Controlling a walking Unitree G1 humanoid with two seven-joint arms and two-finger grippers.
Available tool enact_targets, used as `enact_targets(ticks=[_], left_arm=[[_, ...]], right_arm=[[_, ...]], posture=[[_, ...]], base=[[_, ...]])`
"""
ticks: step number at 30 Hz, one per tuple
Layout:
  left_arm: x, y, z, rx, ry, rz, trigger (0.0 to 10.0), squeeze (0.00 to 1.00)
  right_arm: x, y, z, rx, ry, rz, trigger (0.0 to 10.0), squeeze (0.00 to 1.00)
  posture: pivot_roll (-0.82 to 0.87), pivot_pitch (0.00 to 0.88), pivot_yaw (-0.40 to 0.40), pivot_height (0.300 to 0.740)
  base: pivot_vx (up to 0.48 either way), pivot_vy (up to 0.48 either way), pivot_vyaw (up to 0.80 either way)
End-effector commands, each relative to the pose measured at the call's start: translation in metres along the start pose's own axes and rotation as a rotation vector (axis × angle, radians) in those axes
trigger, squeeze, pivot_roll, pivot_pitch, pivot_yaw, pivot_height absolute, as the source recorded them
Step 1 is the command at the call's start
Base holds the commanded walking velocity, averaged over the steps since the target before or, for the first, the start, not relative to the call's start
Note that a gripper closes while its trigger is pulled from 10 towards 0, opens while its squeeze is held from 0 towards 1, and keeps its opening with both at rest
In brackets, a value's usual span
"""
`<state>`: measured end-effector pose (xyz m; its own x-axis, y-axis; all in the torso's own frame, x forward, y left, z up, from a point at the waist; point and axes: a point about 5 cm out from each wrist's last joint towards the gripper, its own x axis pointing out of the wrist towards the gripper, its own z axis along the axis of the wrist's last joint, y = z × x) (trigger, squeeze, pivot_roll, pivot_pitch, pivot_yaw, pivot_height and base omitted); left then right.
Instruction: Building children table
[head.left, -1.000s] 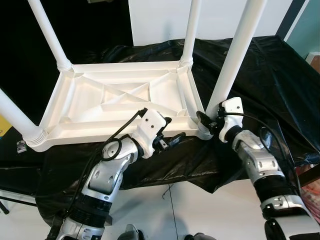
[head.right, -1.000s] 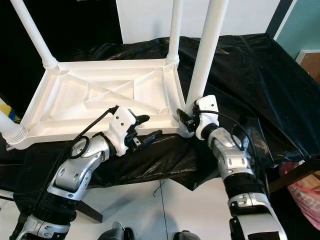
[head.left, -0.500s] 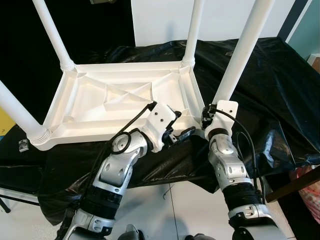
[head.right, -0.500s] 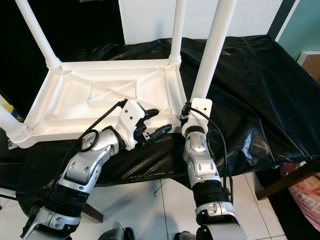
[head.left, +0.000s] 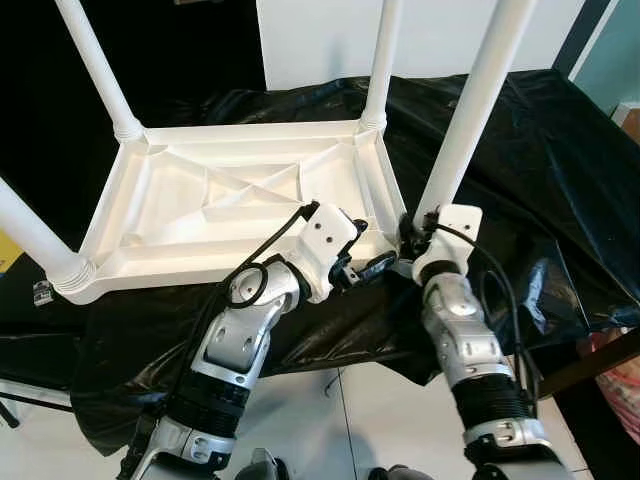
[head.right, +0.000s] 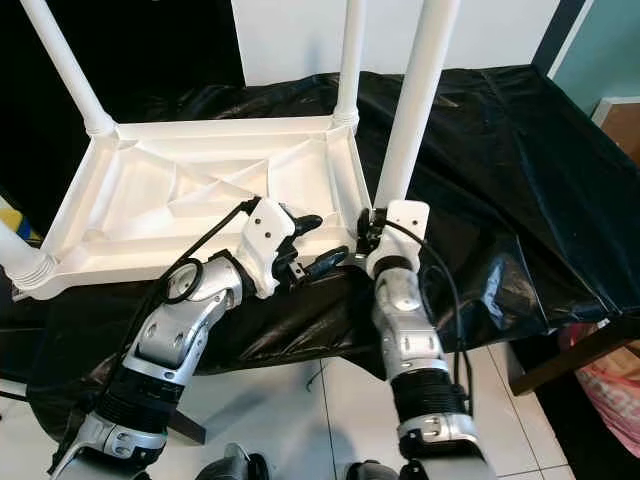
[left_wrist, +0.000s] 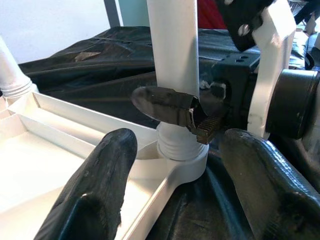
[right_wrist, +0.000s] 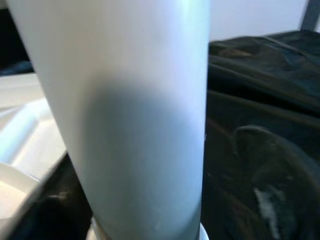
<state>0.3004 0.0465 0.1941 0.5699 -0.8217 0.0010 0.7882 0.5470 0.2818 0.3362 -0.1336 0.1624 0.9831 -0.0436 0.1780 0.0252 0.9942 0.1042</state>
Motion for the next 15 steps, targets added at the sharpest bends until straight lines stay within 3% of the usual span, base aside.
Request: enact_targets(ticks=[1,2,6,7,9,10,15], left_arm=[[0.0,0.006,-0.003,-0.002,0.008,0.13,10.0,0.0],[0.0,0.006,-0.003,-0.002,0.008,0.13,10.0,0.0],[0.0,0.004,-0.004,0.012,0.009,0.115,10.0,0.0],[0.0,0.004,-0.004,0.014,0.009,0.112,10.0,0.0],[0.0,0.004,-0.004,0.014,0.009,0.112,10.0,0.0],[0.0,0.004,-0.004,0.019,0.009,0.101,10.0,0.0],[0.001,0.002,-0.004,0.023,0.009,0.08,10.0,0.0]], right_arm=[[-0.001,-0.002,0.0,0.015,-0.003,0.053,10.0,1.0],[-0.001,-0.002,0.0,0.015,-0.003,0.053,10.0,1.0],[-0.006,-0.018,0.001,-0.008,0.011,0.255,10.0,1.0],[-0.007,-0.021,0.001,-0.02,0.019,0.301,10.0,0.0],[-0.007,-0.021,0.001,-0.02,0.019,0.301,10.0,0.0],[-0.011,-0.023,-0.003,-0.047,0.06,0.428,10.0,0.0],[-0.012,-0.023,-0.007,-0.086,0.085,0.52,10.0,0.0]], posture=[[-0.02,0.067,-0.002,0.74],[-0.02,0.067,-0.002,0.74],[-0.03,0.061,0.006,0.74],[-0.03,0.059,0.006,0.74],[-0.03,0.059,0.006,0.74],[-0.03,0.056,0.012,0.74],[-0.03,0.053,0.015,0.74]], base=[[0.0,0.0,0.0],[0.0,0.0,0.0],[0.0,0.0,0.0],[0.0,0.0,0.0],[0.0,0.0,0.0],[0.0,0.0,0.0],[0.0,0.0,0.0]])
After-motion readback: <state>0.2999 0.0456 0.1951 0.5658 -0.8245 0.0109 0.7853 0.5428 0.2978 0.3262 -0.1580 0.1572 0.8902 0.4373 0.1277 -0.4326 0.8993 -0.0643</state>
